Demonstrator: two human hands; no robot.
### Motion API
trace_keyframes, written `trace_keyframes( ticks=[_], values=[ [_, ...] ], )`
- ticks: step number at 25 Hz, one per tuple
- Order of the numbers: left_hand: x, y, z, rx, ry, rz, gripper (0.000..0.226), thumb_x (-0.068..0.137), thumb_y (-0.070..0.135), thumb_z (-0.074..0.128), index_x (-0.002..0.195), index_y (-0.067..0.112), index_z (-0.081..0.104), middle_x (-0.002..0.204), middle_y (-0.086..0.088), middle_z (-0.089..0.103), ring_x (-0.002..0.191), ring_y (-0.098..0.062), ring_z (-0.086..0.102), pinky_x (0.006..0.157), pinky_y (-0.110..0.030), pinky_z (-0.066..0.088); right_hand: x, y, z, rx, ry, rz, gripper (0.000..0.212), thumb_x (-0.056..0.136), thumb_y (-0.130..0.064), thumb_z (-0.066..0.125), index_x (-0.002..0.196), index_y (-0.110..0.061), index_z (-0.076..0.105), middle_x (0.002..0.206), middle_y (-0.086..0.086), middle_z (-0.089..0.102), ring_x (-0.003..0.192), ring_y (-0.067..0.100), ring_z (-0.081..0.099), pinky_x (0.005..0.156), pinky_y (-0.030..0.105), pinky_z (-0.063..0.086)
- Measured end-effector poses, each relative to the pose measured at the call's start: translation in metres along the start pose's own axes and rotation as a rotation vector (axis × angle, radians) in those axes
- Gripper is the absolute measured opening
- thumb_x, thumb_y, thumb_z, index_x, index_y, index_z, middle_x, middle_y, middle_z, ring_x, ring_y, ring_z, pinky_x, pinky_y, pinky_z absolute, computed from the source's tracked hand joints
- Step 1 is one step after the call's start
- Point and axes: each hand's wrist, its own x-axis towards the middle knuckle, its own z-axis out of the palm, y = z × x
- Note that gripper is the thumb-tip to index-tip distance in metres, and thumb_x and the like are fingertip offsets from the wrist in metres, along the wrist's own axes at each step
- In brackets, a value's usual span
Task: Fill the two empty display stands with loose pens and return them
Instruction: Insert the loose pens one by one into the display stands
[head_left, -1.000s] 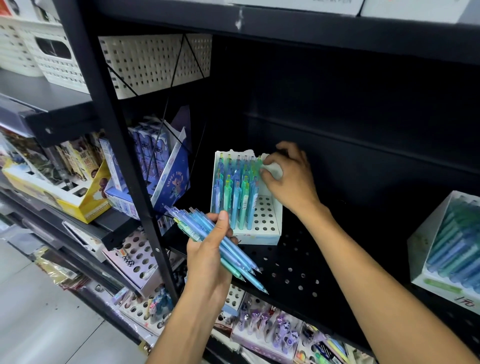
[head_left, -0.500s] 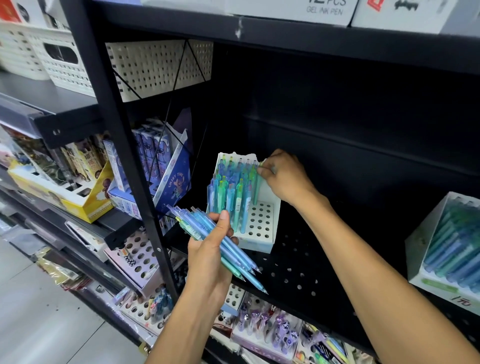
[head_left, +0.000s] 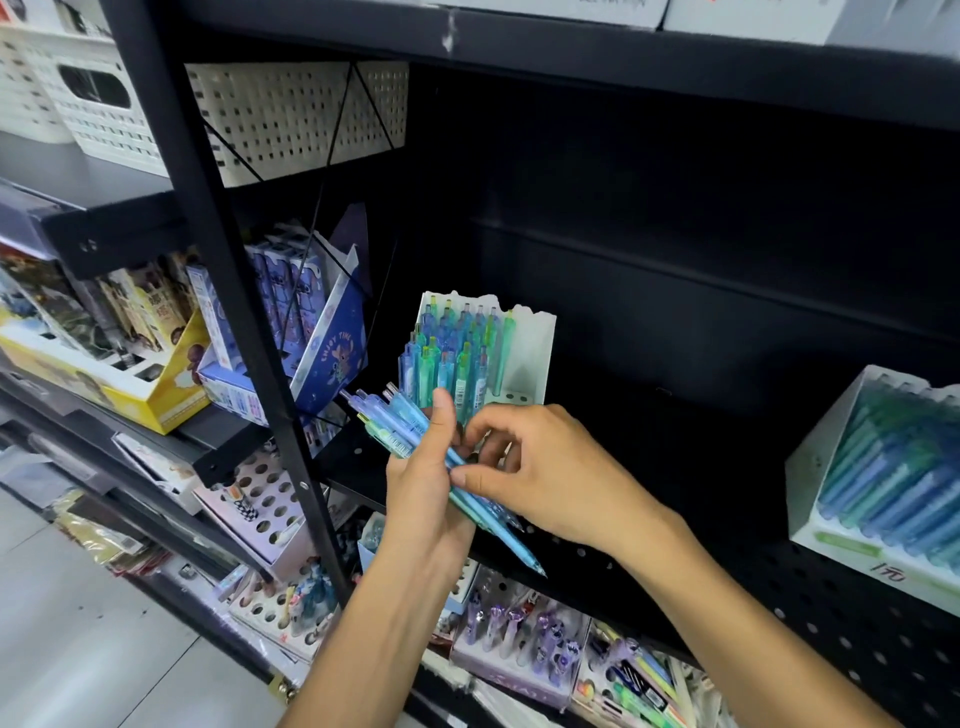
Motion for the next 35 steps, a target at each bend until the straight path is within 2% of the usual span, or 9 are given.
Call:
trace_keyframes(
  ticks=[4, 7, 11, 15, 18, 20, 23, 29, 35],
  values=[
    [-0.005, -0.009, 0.009, 0.06, 0.048, -0.003, 0.06, 0.065, 0.038, 0.082, 0.106, 0.0, 0.062, 0.081, -0.011, 0.067, 0.07, -0.024, 0.071, 0.064, -0.035, 0.06, -0.007, 0.004, 0.006, -0.017, 0.066, 0.064, 0.012, 0.081, -0.027, 0.08, 0.085, -0.022, 0.07, 0.073, -0.009, 0.065, 0.061, 0.0, 0.058, 0.057, 0.013, 0.043],
    [-0.008, -0.008, 0.009, 0.118, -0.009, -0.03, 0.041, 0.068, 0.028, 0.082, 0.093, 0.0, 0.065, 0.081, -0.017, 0.07, 0.069, -0.03, 0.072, 0.06, -0.04, 0.061, -0.006, 0.009, 0.0, 0.14, 0.009, 0.132, 0.011, 0.08, -0.021, 0.082, 0.082, -0.018, 0.072, 0.067, -0.003, 0.067, 0.055, 0.009, 0.06, 0.056, 0.032, 0.058],
    [-0.012, -0.005, 0.007, 0.193, -0.085, -0.032, 0.031, 0.074, 0.023, 0.08, 0.086, -0.003, 0.069, 0.088, -0.026, 0.071, 0.077, -0.039, 0.072, 0.073, -0.053, 0.061, -0.005, 0.012, -0.016, 0.194, -0.072, 0.127, 0.009, 0.084, -0.017, 0.079, 0.08, -0.013, 0.073, 0.054, -0.006, 0.062, 0.048, 0.012, 0.059, 0.055, 0.036, 0.06],
    [-0.013, 0.0, 0.009, 0.065, -0.176, 0.003, 0.018, 0.074, 0.016, 0.076, 0.084, 0.009, 0.063, 0.077, -0.015, 0.071, 0.074, -0.031, 0.072, 0.062, -0.042, 0.061, 0.0, 0.013, -0.015, 0.148, 0.067, 0.111, 0.011, 0.086, -0.018, 0.076, 0.078, -0.016, 0.068, 0.065, 0.001, 0.066, 0.053, 0.014, 0.065, 0.059, 0.041, 0.061],
    [-0.01, 0.003, 0.008, 0.015, -0.186, 0.054, 0.02, 0.074, 0.007, 0.074, 0.074, 0.02, 0.059, 0.064, -0.003, 0.063, 0.056, -0.015, 0.062, 0.054, -0.031, 0.056, 0.002, 0.016, -0.014, 0.276, 0.156, 0.14, 0.009, 0.086, -0.012, 0.074, 0.087, -0.015, 0.066, 0.066, 0.004, 0.069, 0.058, 0.02, 0.07, 0.063, 0.046, 0.062],
    [-0.006, 0.006, 0.003, -0.013, -0.158, 0.085, 0.024, 0.071, 0.004, 0.074, 0.073, 0.023, 0.059, 0.059, 0.004, 0.054, 0.049, -0.008, 0.05, 0.051, -0.02, 0.048, 0.011, 0.02, -0.018, 0.259, 0.318, 0.139, 0.019, 0.084, -0.01, 0.071, 0.096, -0.019, 0.059, 0.068, 0.0, 0.071, 0.061, 0.02, 0.071, 0.066, 0.045, 0.062],
    [0.0, 0.008, -0.007, -0.039, -0.133, 0.092, 0.025, 0.072, 0.005, 0.074, 0.075, 0.024, 0.058, 0.059, 0.006, 0.05, 0.049, -0.006, 0.048, 0.05, -0.018, 0.046, 0.043, 0.031, -0.023, 0.235, 0.484, 0.168, 0.015, 0.09, -0.014, 0.067, 0.1, -0.019, 0.057, 0.08, -0.001, 0.074, 0.066, 0.012, 0.072, 0.067, 0.039, 0.062],
    [0.002, 0.01, -0.02, -0.031, -0.117, 0.123, 0.028, 0.07, 0.007, 0.075, 0.079, 0.025, 0.055, 0.06, 0.007, 0.05, 0.05, -0.006, 0.047, 0.054, -0.02, 0.045, 0.09, 0.043, -0.002, -0.008, 0.428, 0.194, 0.007, 0.093, -0.016, 0.062, 0.1, -0.015, 0.063, 0.091, 0.0, 0.07, 0.075, 0.022, 0.07, 0.069, 0.042, 0.061],
    [0.002, 0.014, -0.021, -0.026, -0.097, 0.122, 0.028, 0.069, 0.009, 0.077, 0.079, 0.025, 0.056, 0.059, 0.007, 0.049, 0.05, -0.006, 0.046, 0.056, -0.02, 0.044, 0.095, 0.03, 0.008, -0.322, 0.276, 0.286, 0.013, 0.089, -0.002, 0.05, 0.094, -0.009, 0.06, 0.095, 0.006, 0.061, 0.085, 0.028, 0.061, 0.072, 0.037, 0.056]
  ],
)
